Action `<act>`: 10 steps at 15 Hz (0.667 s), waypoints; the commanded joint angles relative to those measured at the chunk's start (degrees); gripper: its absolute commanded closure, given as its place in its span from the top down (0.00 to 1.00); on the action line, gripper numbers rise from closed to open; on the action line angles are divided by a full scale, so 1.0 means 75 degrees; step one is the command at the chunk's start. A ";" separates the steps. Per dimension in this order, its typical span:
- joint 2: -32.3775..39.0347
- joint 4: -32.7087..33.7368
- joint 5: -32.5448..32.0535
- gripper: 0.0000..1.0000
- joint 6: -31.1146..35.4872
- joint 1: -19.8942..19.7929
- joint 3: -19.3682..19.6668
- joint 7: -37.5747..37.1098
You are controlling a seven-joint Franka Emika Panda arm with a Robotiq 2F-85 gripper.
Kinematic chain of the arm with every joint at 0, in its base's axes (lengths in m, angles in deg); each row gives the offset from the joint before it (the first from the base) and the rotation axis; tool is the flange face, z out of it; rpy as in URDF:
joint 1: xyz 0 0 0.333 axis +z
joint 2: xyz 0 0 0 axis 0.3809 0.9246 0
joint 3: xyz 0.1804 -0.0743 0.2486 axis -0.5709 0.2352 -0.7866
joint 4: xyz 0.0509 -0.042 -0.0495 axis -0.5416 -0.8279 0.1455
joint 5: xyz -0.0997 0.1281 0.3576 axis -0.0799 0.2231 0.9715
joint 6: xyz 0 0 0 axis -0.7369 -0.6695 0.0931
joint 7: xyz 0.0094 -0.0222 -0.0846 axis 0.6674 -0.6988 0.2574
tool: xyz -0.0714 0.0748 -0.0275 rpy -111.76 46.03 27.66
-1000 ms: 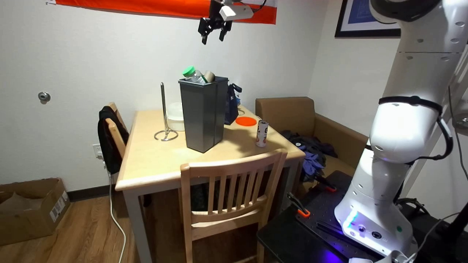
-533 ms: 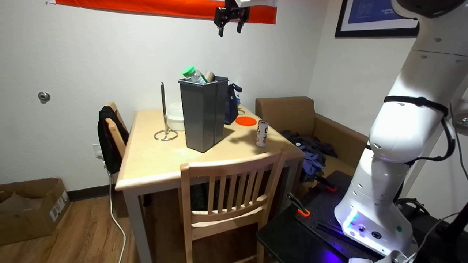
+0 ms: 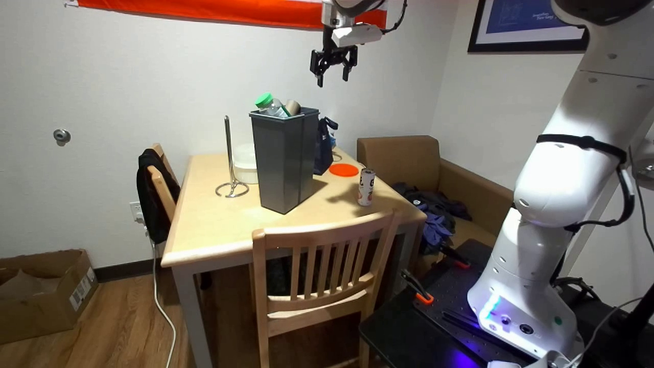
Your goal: Put the empty plastic bottle and can into the trash bin
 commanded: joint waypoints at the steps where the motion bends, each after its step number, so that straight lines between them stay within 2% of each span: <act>1: -0.0101 -0.1063 0.0339 1.00 0.0953 -0.0122 0.0077 -0.0145; 8: -0.0045 -0.2409 0.0580 1.00 0.1202 -0.0343 0.0314 -0.0294; 10: -0.0130 -0.2766 0.0789 1.00 0.1757 -0.0382 0.0397 -0.0176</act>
